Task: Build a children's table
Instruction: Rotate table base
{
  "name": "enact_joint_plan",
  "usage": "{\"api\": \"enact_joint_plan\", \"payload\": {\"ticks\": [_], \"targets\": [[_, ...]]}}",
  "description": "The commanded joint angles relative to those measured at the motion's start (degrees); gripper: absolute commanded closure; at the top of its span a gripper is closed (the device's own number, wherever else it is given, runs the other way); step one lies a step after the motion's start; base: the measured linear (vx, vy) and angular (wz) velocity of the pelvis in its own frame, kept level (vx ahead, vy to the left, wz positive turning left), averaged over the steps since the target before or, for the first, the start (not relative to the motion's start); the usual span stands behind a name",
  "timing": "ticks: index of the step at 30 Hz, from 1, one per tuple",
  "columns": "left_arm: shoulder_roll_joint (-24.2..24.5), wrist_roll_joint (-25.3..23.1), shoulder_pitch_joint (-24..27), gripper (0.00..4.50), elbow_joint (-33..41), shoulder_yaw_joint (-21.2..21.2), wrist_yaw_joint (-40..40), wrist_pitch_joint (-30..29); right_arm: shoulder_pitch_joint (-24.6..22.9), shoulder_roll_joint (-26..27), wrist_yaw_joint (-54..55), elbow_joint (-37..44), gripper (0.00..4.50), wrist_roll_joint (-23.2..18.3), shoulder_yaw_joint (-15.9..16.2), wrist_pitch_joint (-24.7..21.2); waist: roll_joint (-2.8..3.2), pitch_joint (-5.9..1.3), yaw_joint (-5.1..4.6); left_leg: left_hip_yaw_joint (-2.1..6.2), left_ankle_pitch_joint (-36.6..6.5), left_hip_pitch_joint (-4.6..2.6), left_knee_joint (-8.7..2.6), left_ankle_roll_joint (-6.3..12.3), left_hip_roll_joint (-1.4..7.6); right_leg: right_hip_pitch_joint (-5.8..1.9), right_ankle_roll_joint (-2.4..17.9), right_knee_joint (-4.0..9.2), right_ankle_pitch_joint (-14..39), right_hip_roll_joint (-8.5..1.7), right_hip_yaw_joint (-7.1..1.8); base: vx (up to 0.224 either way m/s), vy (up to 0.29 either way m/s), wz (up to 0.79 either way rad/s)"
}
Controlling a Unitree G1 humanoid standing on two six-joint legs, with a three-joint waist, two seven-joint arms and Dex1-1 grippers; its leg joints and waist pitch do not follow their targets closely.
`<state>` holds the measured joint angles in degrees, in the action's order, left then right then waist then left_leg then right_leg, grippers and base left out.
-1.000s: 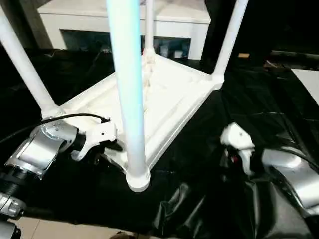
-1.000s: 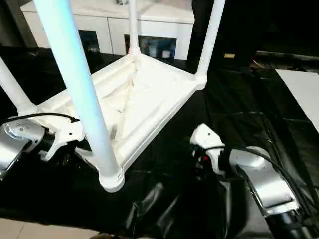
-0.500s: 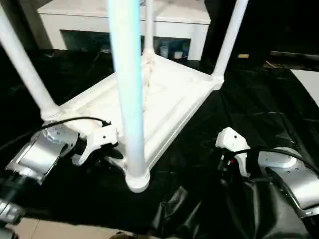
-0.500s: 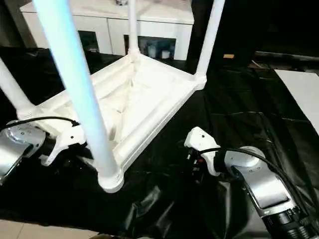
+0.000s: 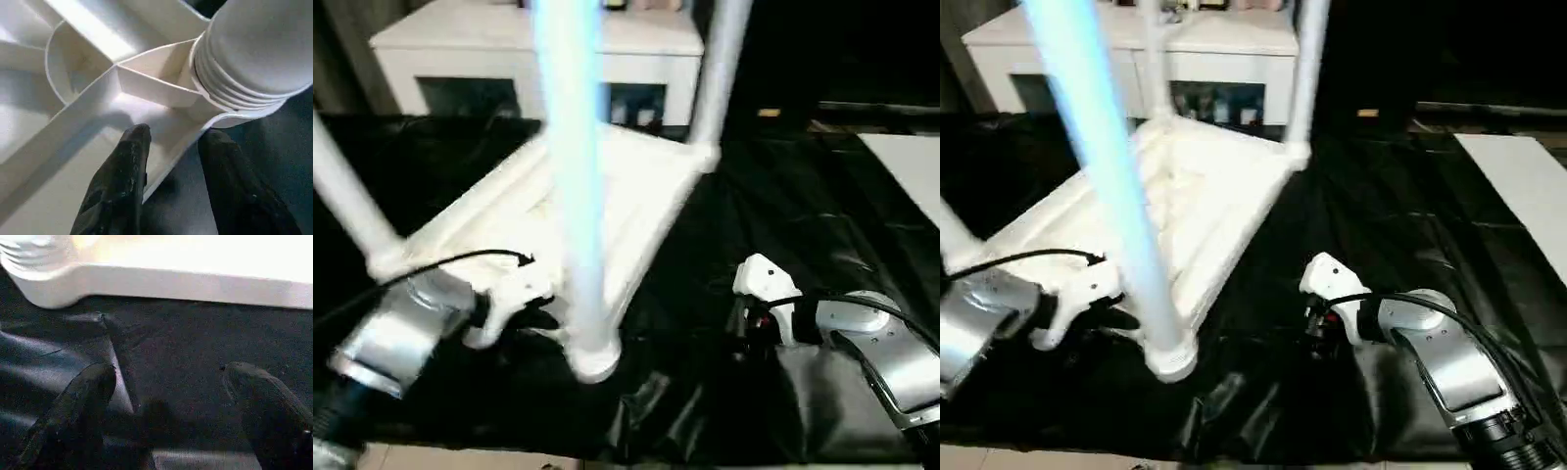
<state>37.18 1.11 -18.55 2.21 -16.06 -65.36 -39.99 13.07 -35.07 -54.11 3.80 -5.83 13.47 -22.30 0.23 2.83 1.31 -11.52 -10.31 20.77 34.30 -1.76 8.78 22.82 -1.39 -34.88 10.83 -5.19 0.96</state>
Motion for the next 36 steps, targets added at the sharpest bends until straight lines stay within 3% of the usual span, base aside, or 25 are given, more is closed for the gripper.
{"api": "enact_joint_plan", "payload": {"ticks": [1, 2, 4, 5, 8, 9, 10, 11, 12, 13, 14, 15, 16, 17, 18, 19, 20, 21, 22, 23, 26, 28, 31, 33, 36], "targets": [[-1.8, -0.4, 2.5, 2.95, -2.9, 0.6, 5.8, -5.8, 0.8, 0.0, 0.6, -0.5, 0.54, 0.8, -0.5, 0.6, -0.84, -2.05, 0.03, 3.16, -26.5, -0.61, -4.90, -1.60, 3.57, -0.90, 6.8, 6.14, 36.9, -3.26, -1.29, 0.000, 0.000, 0.00], [-3.9, -0.9, 2.5, 2.98, -3.1, 1.5, 8.9, -5.8, 0.9, 0.0, 0.8, -0.8, 0.54, 1.0, -0.5, 0.8, -0.87, -1.90, -0.14, 3.34, -27.8, -0.74, -4.73, -1.51, 3.35, -0.56, 5.7, 6.67, 39.7, -3.17, -1.07, 0.000, 0.000, 0.00], [-5.6, -0.9, 2.4, 3.04, -3.2, 2.1, 11.0, -5.1, 1.1, 0.1, 1.1, -1.0, 0.54, 1.2, -0.4, 0.9, -1.01, -1.81, -0.80, 3.70, -29.7, -0.60, -4.67, -1.72, 3.14, -0.66, 4.2, 7.18, 42.5, -3.07, -0.34, 0.000, 0.000, 0.00], [-7.2, -0.8, 2.2, 3.08, -2.9, 2.6, 12.6, -4.9, 1.3, 0.2, 1.2, -1.3, 0.54, 1.3, -0.3, 1.1, -0.58, -1.83, -1.18, 4.01, -31.3, -0.91, -4.74, -1.86, 3.17, -0.69, 3.9, 7.53, 42.6, -3.08, 0.25, -0.054, 0.027, -0.16], [-9.8, -0.8, 1.4, 3.24, -2.4, 2.7, 14.6, -3.3, 1.6, 0.5, 1.8, -1.8, 0.54, 1.8, -0.1, 1.4, 0.12, -1.94, -2.53, 5.48, -37.4, -0.08, -5.91, -2.35, 3.66, -2.23, 4.1, 7.66, 36.4, -2.84, 2.45, -0.055, 0.033, -0.18], [-10.4, -0.8, 1.1, 3.29, -2.2, 2.7, 15.2, -4.3, 1.7, 0.5, 2.0, -1.9, 0.54, 1.8, -0.1, 1.4, 0.54, -1.80, -2.59, 5.73, -39.7, -0.33, -6.23, -2.76, 3.87, -2.27, 4.3, 7.65, 35.2, -2.68, 2.87, -0.055, 0.038, -0.19], [-10.4, -0.8, 1.1, 3.35, -2.2, 2.7, 15.2, -4.3, 1.7, 0.5, 2.0, -1.9, 0.54, 1.8, -0.1, 1.4, 0.67, -1.42, -3.27, 6.26, -44.6, -0.44, -7.22, -3.30, 4.28, -2.83, 4.3, 7.51, 32.3, -2.20, 3.81, -0.050, 0.034, -0.14], [-11.9, -1.4, 0.6, 3.49, -1.8, 2.8, 17.5, -5.6, 1.8, 0.8, 2.6, -2.1, 0.54, 2.0, 0.0, 1.3, 1.41, -0.93, -3.18, 6.47, -49.7, -0.07, -9.18, -4.12, 5.06, -4.05, 5.0, 5.79, 27.8, -1.49, 4.79, -0.090, 0.019, -0.09], [-13.0, -1.5, 0.2, 3.49, -2.2, 2.9, 18.7, -5.4, 1.9, 0.9, 3.0, -2.3, 0.54, 2.1, 0.0, 1.3, 2.25, -0.53, -1.33, 5.45, -56.0, 4.04, -13.95, -5.16, 6.36, -8.06, 5.7, -3.79, 16.7, -0.30, 5.05, -0.090, 0.019, -0.09], [-13.8, -1.6, 0.0, 3.58, -2.5, 3.0, 19.7, -5.2, 2.0, 1.1, 3.2, -2.4, 0.54, 2.2, 0.0, 1.3, 1.48, -0.49, 0.45, 4.42, -55.4, 5.22, -14.37, -3.54, 6.62, -8.26, 4.3, -5.96, 11.9, -0.18, 3.78, -0.091, -0.025, 0.05], [-15.0, -1.5, -0.5, 3.58, -3.3, 3.2, 21.3, -3.8, 2.1, 1.3, 3.7, -2.7, 0.54, 2.7, 0.1, 1.5, -1.11, -2.03, 0.81, 2.63, -43.0, 0.54, -10.03, -1.58, 4.43, -4.43, 1.9, -3.50, 25.0, -1.57, -0.68, 0.025, -0.108, 0.05], [-15.8, -1.7, -1.1, 3.62, -4.3, 2.8, 22.1, -2.4, 2.2, 1.5, 3.8, -2.9, 0.54, 3.0, 0.2, 1.7, -3.48, -0.88, 0.25, 3.15, -18.9, -5.76, 6.84, -1.51, -0.25, 5.38, -0.3, 11.73, 64.2, -7.71, -1.27, 0.025, -0.108, 0.05], [-16.2, -2.0, -1.5, 3.71, -5.1, 2.3, 22.4, -0.3, 2.2, 1.5, 3.9, -3.1, 0.54, 3.3, 0.4, 1.9, -2.58, -1.53, 0.68, 5.40, -7.7, -2.51, 6.22, -0.30, -0.94, 2.60, 1.4, 10.72, 65.5, -7.60, -4.52, 0.088, -0.093, -0.16], [-16.7, -2.7, -2.2, 3.81, -6.6, 1.2, 22.6, 4.9, 2.4, 1.3, 3.9, -3.4, 0.54, 3.9, 0.7, 2.4, -2.45, -1.74, 2.21, 6.73, -3.9, 2.05, 3.32, 0.15, 0.18, -3.49, 3.5, 8.05, 55.7, -8.27, -4.24, 0.074, -0.017, -0.09], [-16.7, -3.0, -2.6, 3.81, -7.2, 0.7, 22.6, 7.3, 2.4, 1.3, 3.9, -3.5, 0.54, 4.0, 0.7, 2.5, -1.15, -2.26, 2.94, 6.19, -9.6, -0.78, -1.74, -0.90, 2.67, -1.00, 6.5, 5.01, 37.5, -3.31, -1.62, 0.074, -0.017, -0.09], [-16.5, -3.1, -2.8, 3.91, -7.4, 0.4, 22.4, 8.0, 2.4, 1.3, 3.8, -3.5, 0.54, 3.9, 0.6, 2.5, -1.55, -2.55, 2.16, 5.76, -12.4, -1.51, -2.47, -0.30, 3.20, -0.95, 8.3, 3.92, 27.4, -1.75, -0.92, 0.000, 0.000, 0.00], [-16.0, -3.8, -3.4, 3.91, -7.9, -0.4, 22.0, 11.7, 2.5, 1.3, 3.8, -3.6, 0.54, 3.8, 0.4, 2.7, -0.88, -2.98, 1.93, 5.27, -14.0, -1.08, -3.50, 0.88, 3.68, -2.05, 12.4, 2.81, 14.5, -1.85, -0.85, 0.000, 0.000, 0.00], [-16.0, -3.9, -3.6, 3.91, -8.0, -0.6, 21.9, 12.6, 2.5, 1.3, 3.8, -3.6, 0.54, 3.7, 0.3, 2.8, -0.43, -2.97, 1.84, 4.97, -14.6, -0.83, -3.85, 2.23, 4.08, -2.36, 14.4, 3.21, 11.1, -2.28, -0.89, 0.000, 0.000, 0.00], [-15.4, -3.7, -4.4, 3.91, -8.0, -0.8, 20.2, 15.9, 2.8, 1.3, 3.9, -3.7, 0.54, 3.6, 0.0, 3.2, -0.66, -2.69, 1.59, 4.80, -15.5, -0.28, -3.87, 2.47, 3.95, -2.46, 14.6, 3.44, 11.5, -2.42, -0.91, 0.000, 0.000, 0.00], [-15.4, -3.7, -4.4, 3.64, -8.0, -0.8, 20.2, 15.9, 2.8, 1.3, 3.9, -3.7, 0.54, 3.6, 0.0, 3.2, -0.66, -2.70, 1.75, 4.50, -17.1, -0.14, -3.94, 2.19, 3.88, -2.55, 14.3, 3.70, 14.3, -2.75, -0.87, 0.000, 0.000, 0.00], [-14.1, -2.4, -6.4, 3.54, -8.2, -0.3, 16.5, 16.5, 3.7, 1.8, 4.3, -4.3, 0.54, 2.7, -0.8, 3.9, -0.85, -2.65, 1.74, 4.12, -16.7, -0.01, -4.11, 1.25, 3.94, -2.52, 13.1, 4.03, 16.7, -3.10, -1.00, 0.000, 0.000, 0.00], [-12.4, -1.8, -7.2, 3.29, -9.6, -0.6, 13.8, 19.5, 4.1, 2.1, 4.1, -4.2, 0.54, 2.2, -1.2, 3.6, -0.87, -2.76, 1.71, 4.04, -15.2, 0.16, -4.11, 1.34, 3.87, -2.48, 12.8, 3.88, 15.2, -3.06, -1.07, 0.000, 0.000, 0.00], [-11.6, 0.1, -7.7, 3.16, -10.6, -0.4, 10.7, 21.8, 4.2, 1.9, 3.6, -4.5, 0.54, 2.3, -1.1, 4.1, -1.08, -3.06, 1.73, 3.75, -10.7, 0.27, -3.84, 2.13, 3.84, -2.84, 14.0, 3.25, 8.9, -3.16, -1.11, 0.000, 0.000, 0.00], [-10.9, 1.1, -8.9, 2.91, -12.1, -0.2, 8.2, 23.5, 4.2, 1.8, 3.2, -4.5, 0.54, 2.3, -0.9, 4.3, -1.09, -3.40, 1.84, 3.46, -6.1, 0.35, -3.39, 3.85, 3.72, -2.94, 15.4, 2.68, 2.5, -3.13, -1.10, 0.000, 0.000, 0.00], [-9.1, 0.0, -10.8, 2.72, -15.1, -1.6, 5.1, 25.9, 4.4, 1.7, 2.6, -4.6, 0.54, 2.0, -0.7, 4.4, -1.10, -3.36, 1.91, 3.25, -5.1, 0.30, -3.20, 5.32, 3.69, -2.89, 16.6, 2.47, 0.1, -3.02, -1.00, 0.000, 0.000, 0.00]]}}
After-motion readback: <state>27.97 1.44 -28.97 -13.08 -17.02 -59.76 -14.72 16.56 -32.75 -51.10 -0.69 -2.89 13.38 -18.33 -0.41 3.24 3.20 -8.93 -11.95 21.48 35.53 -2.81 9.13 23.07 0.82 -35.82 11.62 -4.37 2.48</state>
